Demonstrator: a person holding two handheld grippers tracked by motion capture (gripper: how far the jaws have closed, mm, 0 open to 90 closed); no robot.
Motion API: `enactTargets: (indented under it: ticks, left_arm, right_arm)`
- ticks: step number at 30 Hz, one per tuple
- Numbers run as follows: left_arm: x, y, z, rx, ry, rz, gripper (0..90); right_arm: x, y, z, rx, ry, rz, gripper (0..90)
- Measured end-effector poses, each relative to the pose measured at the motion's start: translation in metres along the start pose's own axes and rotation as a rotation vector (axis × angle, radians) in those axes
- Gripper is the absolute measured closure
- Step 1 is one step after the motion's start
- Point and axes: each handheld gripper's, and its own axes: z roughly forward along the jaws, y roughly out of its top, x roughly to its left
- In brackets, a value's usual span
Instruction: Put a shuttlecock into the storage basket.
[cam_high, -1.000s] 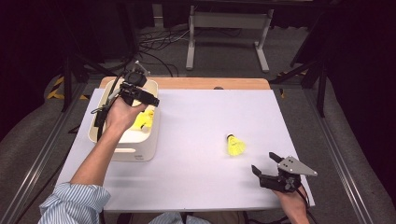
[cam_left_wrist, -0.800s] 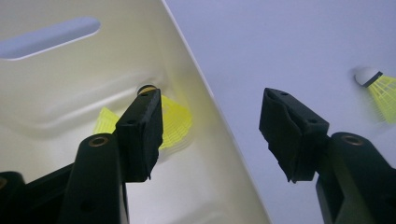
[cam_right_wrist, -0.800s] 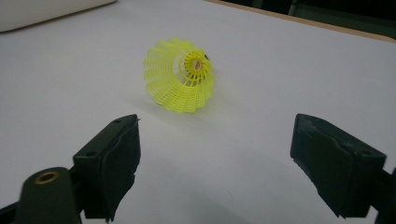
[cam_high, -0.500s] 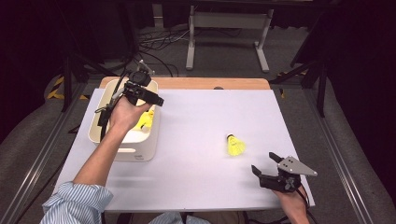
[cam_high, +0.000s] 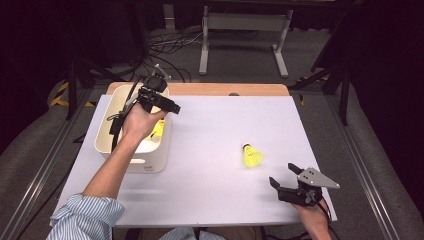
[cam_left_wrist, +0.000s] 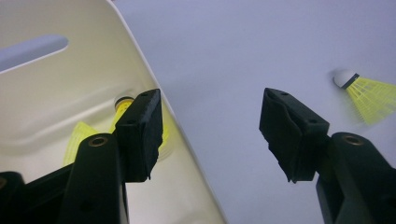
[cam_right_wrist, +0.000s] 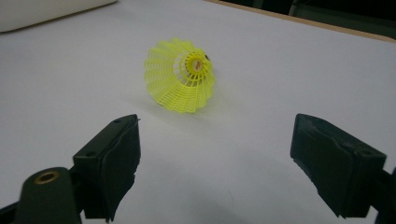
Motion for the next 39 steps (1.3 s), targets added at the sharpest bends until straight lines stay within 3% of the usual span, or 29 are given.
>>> enactTargets:
  ticks: [12,28,39]
  left_arm:
    - [-0.009,0.003,0.004,0.003,-0.015,0.007,39.9]
    - [-0.024,0.008,0.007,0.007,-0.037,0.055,39.6]
    - [-0.029,0.004,0.012,0.008,-0.05,0.055,39.4]
  right_arm:
    - [0.0,0.0,0.0,0.0,-0.002,0.003,16.6]
    - [0.0,0.0,0.001,0.006,-0.01,0.011,16.5]
    - [-0.001,0.0,0.002,0.007,-0.008,0.012,16.5]
